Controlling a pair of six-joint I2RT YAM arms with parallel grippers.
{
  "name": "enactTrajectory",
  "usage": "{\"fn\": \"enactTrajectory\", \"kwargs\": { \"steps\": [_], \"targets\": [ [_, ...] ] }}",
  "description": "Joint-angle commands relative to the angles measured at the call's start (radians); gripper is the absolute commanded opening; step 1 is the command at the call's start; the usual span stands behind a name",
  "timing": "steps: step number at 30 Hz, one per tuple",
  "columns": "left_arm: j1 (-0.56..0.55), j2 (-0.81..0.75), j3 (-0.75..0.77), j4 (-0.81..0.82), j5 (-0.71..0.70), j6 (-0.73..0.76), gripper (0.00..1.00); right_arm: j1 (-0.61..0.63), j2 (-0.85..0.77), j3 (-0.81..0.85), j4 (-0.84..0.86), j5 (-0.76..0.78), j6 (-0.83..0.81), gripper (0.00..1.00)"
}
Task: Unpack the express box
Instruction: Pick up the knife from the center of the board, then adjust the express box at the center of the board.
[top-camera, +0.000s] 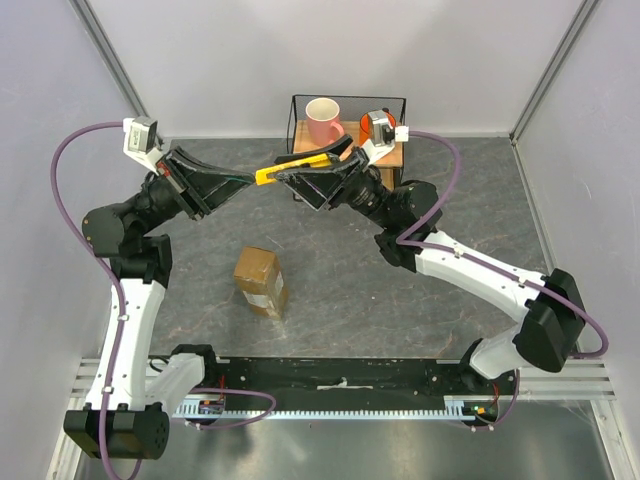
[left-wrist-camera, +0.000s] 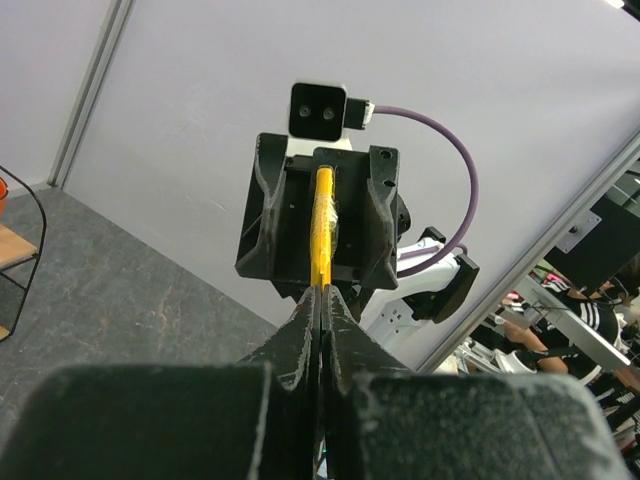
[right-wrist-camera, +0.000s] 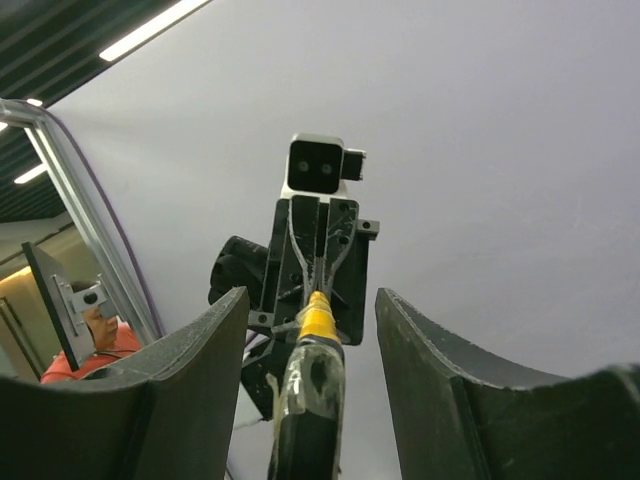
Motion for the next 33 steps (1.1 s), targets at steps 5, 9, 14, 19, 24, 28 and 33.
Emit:
{"fn": "enactTrajectory", "kwargs": {
  "steps": [5,9,14,19,24,28,33],
  "targets": [
    [0.002,-0.017,-0.01,0.042,0.029,-0.035,0.02,-0.001,0.022,0.067,0.102,-0.061,0.055,0.51],
    [0.002,-0.017,-0.011,0.041,0.029,-0.035,0.02,-0.001,0.025,0.068,0.073,-0.076,0.045,0.45],
    [0.002,-0.019,-0.008,0.042,0.03,-0.033,0.02,-0.001,0.031,0.079,0.034,-0.084,0.033,0.35],
    [0.002,-0.022,-0.016,0.042,0.036,-0.032,0.02,-0.001,0.017,0.076,0.004,-0.078,0.021,0.2],
    [0.002,-0.021,-0.014,0.041,0.052,-0.03,0.02,0.001,-0.017,0.053,-0.045,-0.07,-0.014,0.0],
    [0.002,-0.016,0.019,-0.031,0.076,0.054,0.02,0.001,-0.073,0.035,-0.124,-0.073,-0.065,0.0],
    [0.002,-0.005,0.131,-0.531,0.199,0.475,0.9,0.001,-0.176,0.004,-0.38,0.005,-0.215,0.0]
  ]
}}
